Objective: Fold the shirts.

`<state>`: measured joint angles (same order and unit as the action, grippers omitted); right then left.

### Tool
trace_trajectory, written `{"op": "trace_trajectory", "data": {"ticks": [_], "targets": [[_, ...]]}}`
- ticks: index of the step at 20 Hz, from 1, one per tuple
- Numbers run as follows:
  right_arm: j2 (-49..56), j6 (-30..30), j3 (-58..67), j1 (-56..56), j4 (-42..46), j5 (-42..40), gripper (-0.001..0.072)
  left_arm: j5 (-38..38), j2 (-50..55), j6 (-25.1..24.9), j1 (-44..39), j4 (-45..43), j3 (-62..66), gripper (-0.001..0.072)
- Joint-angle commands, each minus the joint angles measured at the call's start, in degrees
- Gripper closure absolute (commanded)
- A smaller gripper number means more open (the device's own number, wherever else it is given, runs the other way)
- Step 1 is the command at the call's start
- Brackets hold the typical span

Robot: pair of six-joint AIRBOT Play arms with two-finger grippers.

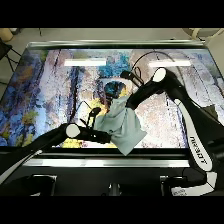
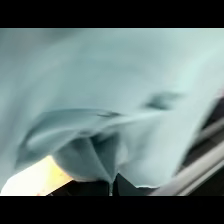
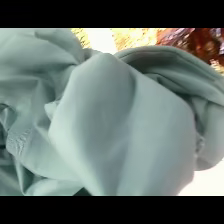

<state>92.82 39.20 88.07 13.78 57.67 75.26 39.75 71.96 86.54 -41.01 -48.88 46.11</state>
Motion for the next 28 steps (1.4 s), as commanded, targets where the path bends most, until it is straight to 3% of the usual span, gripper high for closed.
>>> {"op": "trace_trajectory", "data": {"ticks": [1,3,5,7,10,13,17,19,21,25,27,28], "targets": [[-7.7,3.8,6.1,-3.4,3.6,-2.7,0.0691,-0.6,-15.0,-3.0,3.2,-18.8,7.9,0.0680],[-15.8,5.0,13.7,-6.3,3.6,-4.0,0.0691,-1.0,-24.4,2.4,8.2,-28.0,17.3,0.0680],[-24.5,6.0,19.9,-7.2,3.9,-7.8,0.0691,-3.3,-30.9,5.2,13.9,-29.4,26.7,0.0680],[-33.3,8.6,21.5,-7.1,4.1,-12.9,0.0691,-6.3,-35.3,5.7,17.4,-29.4,33.4,0.0679],[-40.7,15.2,21.4,-7.1,4.5,-11.2,0.0691,-8.2,-38.1,5.7,18.1,-28.8,36.7,0.0679],[-42.3,17.8,21.4,-7.1,4.9,-2.9,0.0691,-3.0,-37.6,5.6,18.2,-28.8,36.5,0.0679],[-36.3,18.6,20.1,-7.1,10.4,20.7,0.0691,5.9,-34.7,5.7,18.2,-29.8,31.6,0.0679],[-31.9,18.6,13.5,-7.1,10.9,26.7,0.0691,7.6,-32.7,6.5,18.2,-29.8,25.7,0.0679],[-28.2,17.9,2.4,-7.1,9.8,22.8,0.0691,7.2,-30.2,7.9,18.2,-29.8,18.8,0.0679],[-19.3,14.5,-18.6,-7.1,1.4,-1.8,0.0690,4.1,-23.7,8.7,18.2,-29.8,7.2,0.0679],[-12.5,13.6,-22.2,-7.1,-5.1,-9.6,0.0689,3.3,-20.2,9.6,18.2,-29.8,4.7,0.0679],[-9.4,12.9,-22.2,-7.1,-7.8,-11.0,0.0643,3.3,-18.5,10.2,18.2,-29.8,4.4,0.0679]]}}
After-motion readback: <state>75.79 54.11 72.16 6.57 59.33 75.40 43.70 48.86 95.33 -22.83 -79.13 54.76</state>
